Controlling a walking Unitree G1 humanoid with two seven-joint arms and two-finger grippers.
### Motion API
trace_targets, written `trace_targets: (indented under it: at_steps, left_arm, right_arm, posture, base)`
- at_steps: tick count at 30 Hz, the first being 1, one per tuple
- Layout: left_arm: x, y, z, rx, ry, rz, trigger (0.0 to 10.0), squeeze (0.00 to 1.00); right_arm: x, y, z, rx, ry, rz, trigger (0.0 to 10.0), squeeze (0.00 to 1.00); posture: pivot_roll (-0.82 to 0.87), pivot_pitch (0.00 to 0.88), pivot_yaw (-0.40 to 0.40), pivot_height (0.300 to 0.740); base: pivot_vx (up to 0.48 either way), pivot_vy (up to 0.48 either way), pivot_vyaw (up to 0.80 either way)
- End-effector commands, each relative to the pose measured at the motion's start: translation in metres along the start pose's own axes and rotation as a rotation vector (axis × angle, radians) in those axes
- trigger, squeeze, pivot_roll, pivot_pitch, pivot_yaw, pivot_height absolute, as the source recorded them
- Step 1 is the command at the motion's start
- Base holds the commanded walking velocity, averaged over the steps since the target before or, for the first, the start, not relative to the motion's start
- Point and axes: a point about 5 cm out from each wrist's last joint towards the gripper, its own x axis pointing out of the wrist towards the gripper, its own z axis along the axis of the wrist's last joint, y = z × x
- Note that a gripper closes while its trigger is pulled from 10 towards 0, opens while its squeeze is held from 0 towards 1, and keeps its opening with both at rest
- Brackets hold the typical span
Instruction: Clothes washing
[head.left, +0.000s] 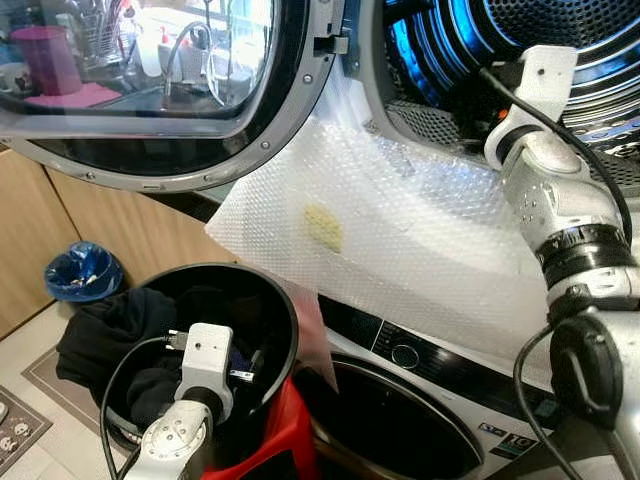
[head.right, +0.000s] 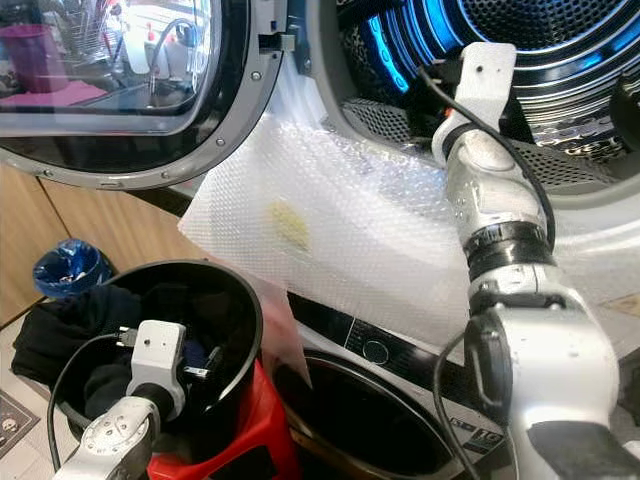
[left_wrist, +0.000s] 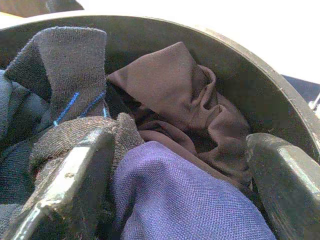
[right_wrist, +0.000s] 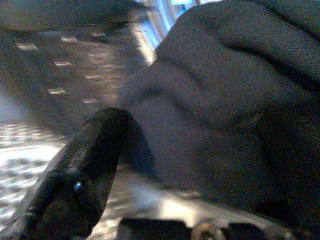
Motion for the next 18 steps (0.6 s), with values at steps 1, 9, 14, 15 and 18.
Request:
trace_targets:
  at_steps: [1,9,14,15,18]
  left_arm:
    - [-0.005,0.002,-0.023,-0.003,0.114,0.012,10.0,0.00]
    - [-0.005,-0.001,-0.024,-0.003,0.118,0.002,10.0,0.00]
    - [-0.003,-0.002,-0.023,0.000,0.114,-0.006,10.0,0.00]
    - [-0.003,-0.002,-0.023,0.000,0.113,-0.006,10.0,0.00]
    - [-0.003,-0.003,-0.023,0.000,0.111,-0.005,10.0,0.00]
  right_arm:
    - [0.001,-0.022,0.014,0.022,-0.034,-0.123,10.0,0.00]
    - [-0.002,-0.053,0.036,-0.027,-0.129,-0.283,10.0,0.00]
    - [-0.002,-0.053,0.025,0.049,-0.156,-0.210,10.0,0.00]
    - [-0.002,-0.051,0.025,0.076,-0.169,-0.175,10.0,0.00]
    - [-0.004,-0.038,0.021,0.212,-0.234,0.023,10.0,0.00]
  posture:
    - [0.03,0.100,-0.057,0.740]
    - [0.03,0.087,-0.052,0.740]
    - [0.02,0.088,-0.048,0.740]
    - [0.01,0.095,-0.048,0.740]
    - [0.01,0.098,-0.049,0.740]
  base:
    - [0.000,0.000,0.00]
    - [0.000,0.000,0.00]
    - [0.000,0.000,0.00]
    - [0.000,0.000,0.00]
    - [0.000,0.000,0.00]
